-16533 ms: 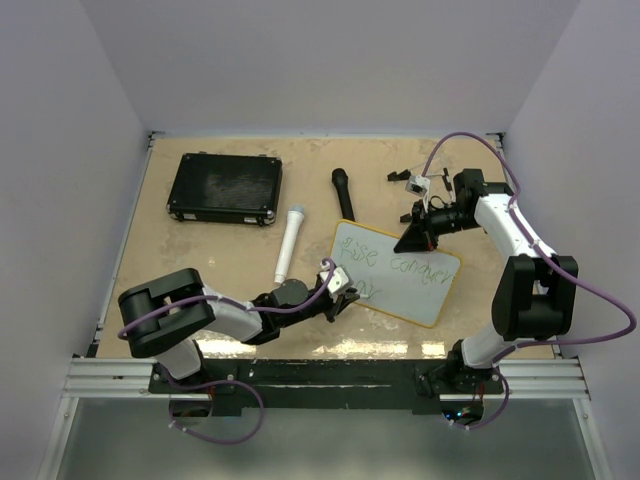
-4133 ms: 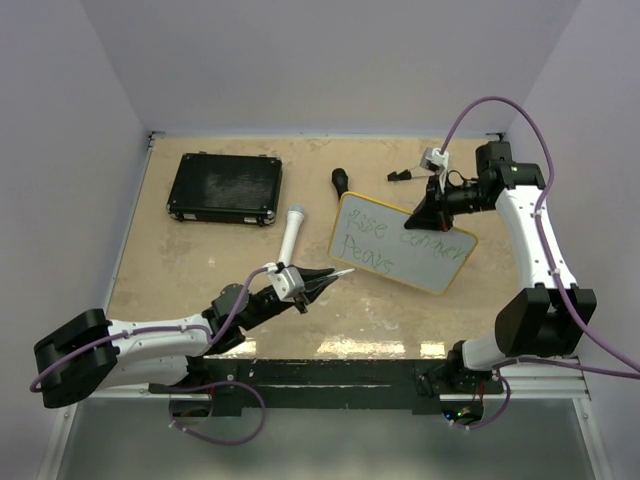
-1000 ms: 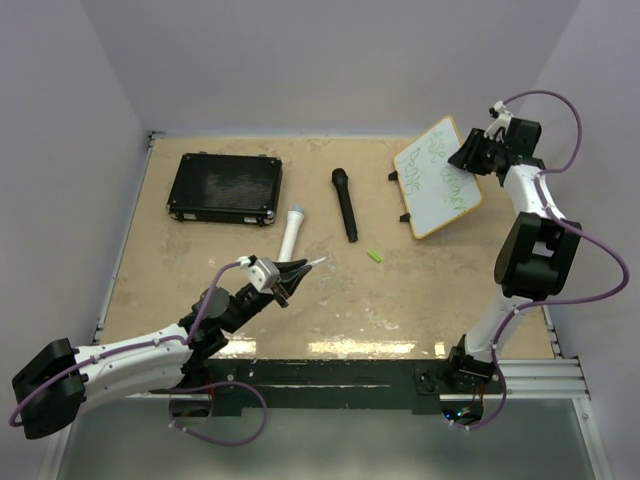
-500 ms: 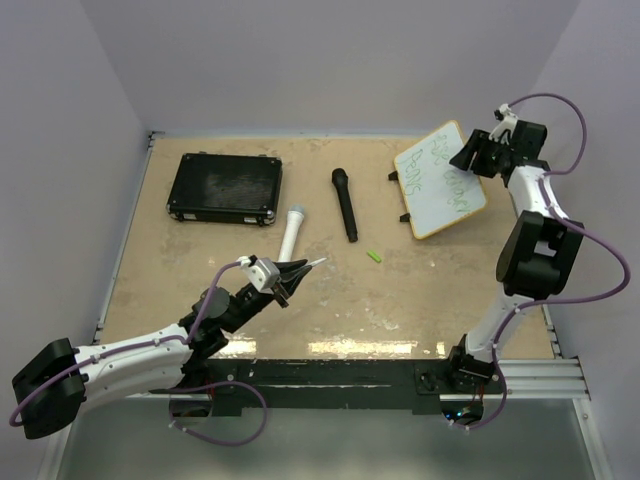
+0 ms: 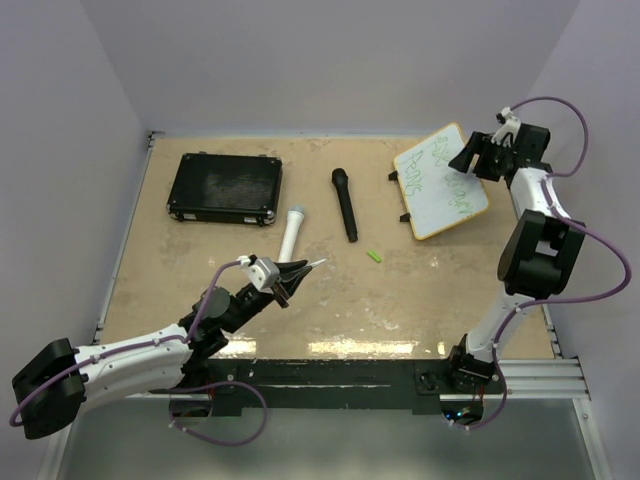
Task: Write a sentence on the whiteboard
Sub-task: Put down the whiteboard at the center of the board, then pick up the pen cap from the center of the board.
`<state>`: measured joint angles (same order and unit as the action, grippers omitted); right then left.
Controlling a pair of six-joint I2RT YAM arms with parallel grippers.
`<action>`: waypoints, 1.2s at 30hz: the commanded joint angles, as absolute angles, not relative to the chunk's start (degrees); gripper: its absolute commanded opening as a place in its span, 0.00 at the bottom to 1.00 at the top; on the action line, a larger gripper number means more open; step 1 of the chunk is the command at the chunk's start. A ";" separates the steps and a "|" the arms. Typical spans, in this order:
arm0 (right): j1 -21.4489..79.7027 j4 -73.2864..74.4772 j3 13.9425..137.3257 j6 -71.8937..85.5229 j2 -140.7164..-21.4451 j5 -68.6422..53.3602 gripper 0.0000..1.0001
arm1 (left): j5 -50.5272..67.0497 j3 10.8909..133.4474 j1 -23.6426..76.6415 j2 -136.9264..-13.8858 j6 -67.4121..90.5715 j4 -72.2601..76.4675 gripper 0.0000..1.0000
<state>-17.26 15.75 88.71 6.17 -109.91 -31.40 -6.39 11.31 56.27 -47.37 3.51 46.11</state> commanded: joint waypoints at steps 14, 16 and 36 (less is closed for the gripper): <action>-24.34 10.90 82.36 1.23 -99.67 -41.47 0.96 | -5.54 11.60 55.99 -45.35 5.97 46.93 0.00; -25.39 10.46 80.52 0.44 -97.74 -42.10 0.98 | -5.45 11.60 55.99 -45.26 6.33 46.93 0.00; -33.22 25.72 70.31 -19.49 -78.06 -51.59 0.98 | -4.75 11.43 55.99 -43.59 11.60 46.41 0.00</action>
